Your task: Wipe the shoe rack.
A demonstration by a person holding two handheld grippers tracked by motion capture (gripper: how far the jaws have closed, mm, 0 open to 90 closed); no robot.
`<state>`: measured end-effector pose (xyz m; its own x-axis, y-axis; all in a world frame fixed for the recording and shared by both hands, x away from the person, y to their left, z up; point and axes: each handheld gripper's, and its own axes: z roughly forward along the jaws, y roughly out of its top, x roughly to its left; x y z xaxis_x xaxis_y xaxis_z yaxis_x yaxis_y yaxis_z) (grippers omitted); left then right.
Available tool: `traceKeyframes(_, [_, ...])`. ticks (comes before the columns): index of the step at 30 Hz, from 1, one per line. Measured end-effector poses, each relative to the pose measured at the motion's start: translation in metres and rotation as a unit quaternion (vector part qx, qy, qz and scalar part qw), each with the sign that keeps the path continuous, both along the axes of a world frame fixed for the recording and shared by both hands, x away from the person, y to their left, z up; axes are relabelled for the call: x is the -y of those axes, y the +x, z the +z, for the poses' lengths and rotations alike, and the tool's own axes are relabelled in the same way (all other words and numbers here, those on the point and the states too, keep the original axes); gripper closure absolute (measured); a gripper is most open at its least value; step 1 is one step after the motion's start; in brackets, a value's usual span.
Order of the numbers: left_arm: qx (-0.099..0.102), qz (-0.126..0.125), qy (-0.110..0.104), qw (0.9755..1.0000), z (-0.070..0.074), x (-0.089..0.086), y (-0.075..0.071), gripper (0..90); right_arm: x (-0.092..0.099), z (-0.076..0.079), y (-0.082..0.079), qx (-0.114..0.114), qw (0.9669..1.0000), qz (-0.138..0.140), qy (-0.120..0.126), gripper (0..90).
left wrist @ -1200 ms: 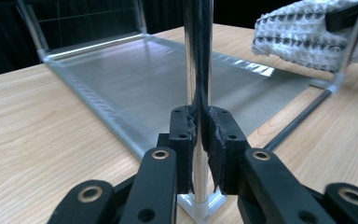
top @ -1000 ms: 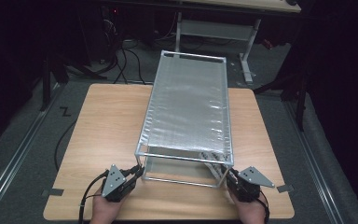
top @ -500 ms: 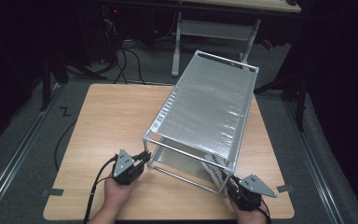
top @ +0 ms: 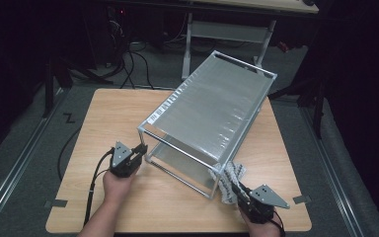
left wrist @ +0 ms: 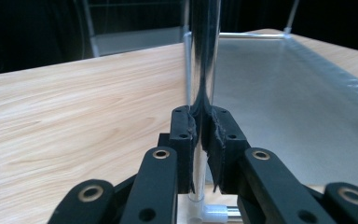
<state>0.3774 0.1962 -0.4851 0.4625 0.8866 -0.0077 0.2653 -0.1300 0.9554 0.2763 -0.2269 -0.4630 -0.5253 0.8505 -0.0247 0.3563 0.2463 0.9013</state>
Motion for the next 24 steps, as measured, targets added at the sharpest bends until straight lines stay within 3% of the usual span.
traceKeyframes(3, [-0.008, 0.014, -0.002, 0.9999, 0.001, -0.009, 0.006, 80.4, 0.001, 0.000, 0.001, -0.002, 1.0000, 0.000, 0.000, 80.4])
traceKeyframes(6, [-0.018, 0.021, -0.008, 0.9996, 0.004, -0.012, 0.003, 76.4, 0.001, -0.001, 0.001, -0.003, 1.0000, 0.000, 0.000, 80.4])
traceKeyframes(10, [-0.013, 0.029, -0.026, 0.9992, 0.006, -0.016, -0.017, 59.8, 0.003, -0.002, 0.002, -0.005, 1.0000, -0.002, 0.000, 80.2])
traceKeyframes(15, [-0.008, 0.021, -0.013, 0.9997, 0.004, -0.016, -0.046, 54.7, 0.006, -0.002, 0.003, -0.007, 1.0000, -0.006, 0.001, 80.0])
traceKeyframes(18, [-0.023, -0.007, -0.032, 0.9992, 0.002, -0.011, -0.062, 54.4, 0.007, -0.001, 0.003, -0.006, 0.9999, -0.009, 0.002, 80.0])
traceKeyframes(21, [-0.023, -0.044, -0.022, 0.9985, 0.003, 0.005, -0.074, 53.5, 0.009, -0.001, 0.003, -0.006, 0.9999, -0.012, 0.002, 79.9])
traceKeyframes(24, [-0.026, -0.081, -0.019, 0.9962, 0.004, 0.023, -0.080, 52.3, 0.011, -0.002, 0.004, -0.010, 0.9998, -0.016, -0.001, 79.7])
